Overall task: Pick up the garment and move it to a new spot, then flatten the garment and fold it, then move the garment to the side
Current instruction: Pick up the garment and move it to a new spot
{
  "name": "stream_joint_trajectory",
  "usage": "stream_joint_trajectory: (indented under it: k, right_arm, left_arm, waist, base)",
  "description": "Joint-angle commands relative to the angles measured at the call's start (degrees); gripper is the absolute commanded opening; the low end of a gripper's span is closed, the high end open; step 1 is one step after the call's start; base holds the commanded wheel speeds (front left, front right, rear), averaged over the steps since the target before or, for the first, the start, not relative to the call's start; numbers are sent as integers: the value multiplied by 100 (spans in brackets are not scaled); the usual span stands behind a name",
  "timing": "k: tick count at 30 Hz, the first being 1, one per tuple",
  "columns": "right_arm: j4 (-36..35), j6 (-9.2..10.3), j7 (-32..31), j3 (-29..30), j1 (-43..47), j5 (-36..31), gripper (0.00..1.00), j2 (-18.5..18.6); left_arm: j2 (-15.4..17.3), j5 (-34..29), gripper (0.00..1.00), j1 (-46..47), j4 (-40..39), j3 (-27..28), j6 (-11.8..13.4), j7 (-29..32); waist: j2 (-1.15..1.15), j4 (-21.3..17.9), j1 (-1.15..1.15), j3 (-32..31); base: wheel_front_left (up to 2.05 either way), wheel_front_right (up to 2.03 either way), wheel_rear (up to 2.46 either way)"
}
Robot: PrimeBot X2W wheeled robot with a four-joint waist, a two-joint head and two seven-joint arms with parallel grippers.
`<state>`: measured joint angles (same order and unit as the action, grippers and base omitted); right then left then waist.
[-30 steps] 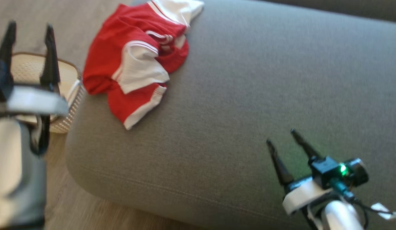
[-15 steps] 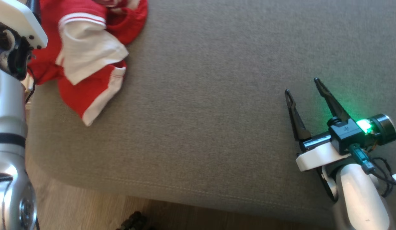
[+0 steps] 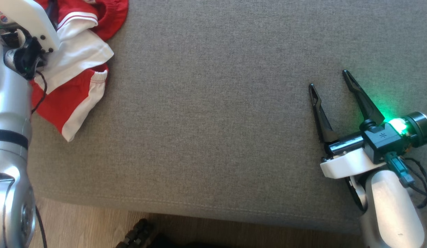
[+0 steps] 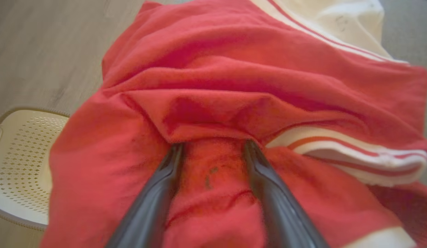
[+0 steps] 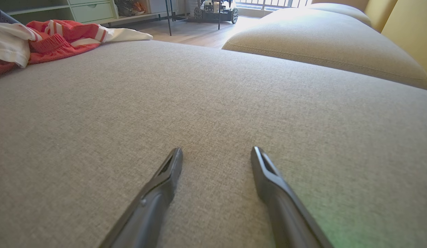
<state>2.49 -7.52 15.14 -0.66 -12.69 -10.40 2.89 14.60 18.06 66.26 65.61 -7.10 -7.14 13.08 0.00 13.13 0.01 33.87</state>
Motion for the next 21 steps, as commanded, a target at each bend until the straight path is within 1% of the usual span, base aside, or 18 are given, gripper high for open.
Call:
stream_joint_trajectory:
  k: [1,3,6,14,16,21]
  right_arm:
    - [96,3,-15,-108,-144,50,100,-2]
    - [113,3,-15,-134,-189,93,100,-2]
    - [180,3,-15,-157,-200,160,100,-2]
    - [347,3,-15,-261,-109,449,100,-2]
    - [394,3,-15,-319,-63,543,100,-2]
    - [491,3,-15,-456,95,769,100,-2]
  left_arm:
    - [347,106,0,97,-104,-1,-34,-31]
    - [389,264,0,51,-199,-104,-34,-264]
    - [544,361,0,-24,-373,-288,-34,-845]
    - [807,717,0,-221,-830,-789,-35,-1929]
    - [856,826,0,-298,-1090,-986,-35,-2146]
    - [1117,933,0,-474,-1885,-1395,-35,-2529]
  waist:
    - [0,-13,-1,2]
    - [0,-41,-1,-32]
    - [0,-76,-1,-170]
    - [0,-191,-1,-825]
    - [0,-236,-1,-1044]
    - [0,-384,-1,-1549]
  base:
    - [0,0,0]
    - [0,0,0]
    - [0,0,0]
    - [0,0,0]
    - [0,0,0]
    - [0,0,0]
